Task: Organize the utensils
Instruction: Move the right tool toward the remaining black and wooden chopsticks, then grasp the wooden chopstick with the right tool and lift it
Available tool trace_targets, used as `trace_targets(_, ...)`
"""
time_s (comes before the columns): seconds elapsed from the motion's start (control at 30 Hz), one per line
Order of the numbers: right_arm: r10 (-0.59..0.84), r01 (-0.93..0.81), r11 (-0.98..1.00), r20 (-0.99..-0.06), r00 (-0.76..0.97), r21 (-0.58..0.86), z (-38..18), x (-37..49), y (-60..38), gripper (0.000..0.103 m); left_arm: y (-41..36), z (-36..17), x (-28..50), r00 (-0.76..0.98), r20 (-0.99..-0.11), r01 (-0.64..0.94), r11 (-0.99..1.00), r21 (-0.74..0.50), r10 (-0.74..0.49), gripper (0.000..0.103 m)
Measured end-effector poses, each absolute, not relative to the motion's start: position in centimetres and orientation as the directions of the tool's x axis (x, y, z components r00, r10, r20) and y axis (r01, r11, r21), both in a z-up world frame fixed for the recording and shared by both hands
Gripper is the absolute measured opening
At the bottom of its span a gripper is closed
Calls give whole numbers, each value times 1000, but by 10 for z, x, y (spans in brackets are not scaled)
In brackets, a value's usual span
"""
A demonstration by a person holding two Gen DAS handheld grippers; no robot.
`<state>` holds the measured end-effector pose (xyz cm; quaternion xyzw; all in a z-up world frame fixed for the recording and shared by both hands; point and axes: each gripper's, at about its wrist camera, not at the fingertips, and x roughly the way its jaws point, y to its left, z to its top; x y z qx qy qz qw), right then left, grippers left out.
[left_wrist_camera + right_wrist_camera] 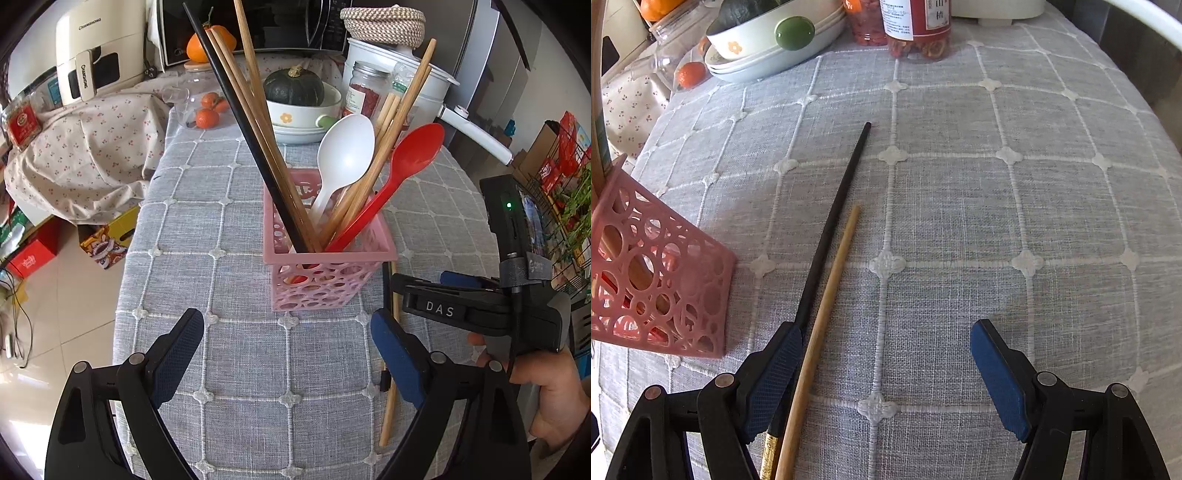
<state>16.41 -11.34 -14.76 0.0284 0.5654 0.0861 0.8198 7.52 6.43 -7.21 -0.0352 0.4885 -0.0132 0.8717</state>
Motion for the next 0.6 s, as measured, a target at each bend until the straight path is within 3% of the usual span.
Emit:
trace_targets(0.3,108,-122,990,-930,353,68,-151,162,-107,79,66,-72,75,519,-853,-12,997,-79,-61,93)
trace_targets(0.4,62,-139,990,-930,363,12,-152,156,-104,74,65,-72,76,516,-854,-9,997,-80,-64,93)
trace_targets(0.5,69,-157,988,-928,367,12,-148,152,-99,55,65,-71,74,517,-853,-1,997,-83,-70,93)
trace_targets(0.57,90,-174,984,-929,359,28,-146,150,-97,22,64,-70,73,517,-852,11,996,-94,-86,93)
trace_targets(0.6,100,-174,984,-931,351,40,-146,149,-97,15,62,-69,72,515,-851,21,995,-100,-97,93)
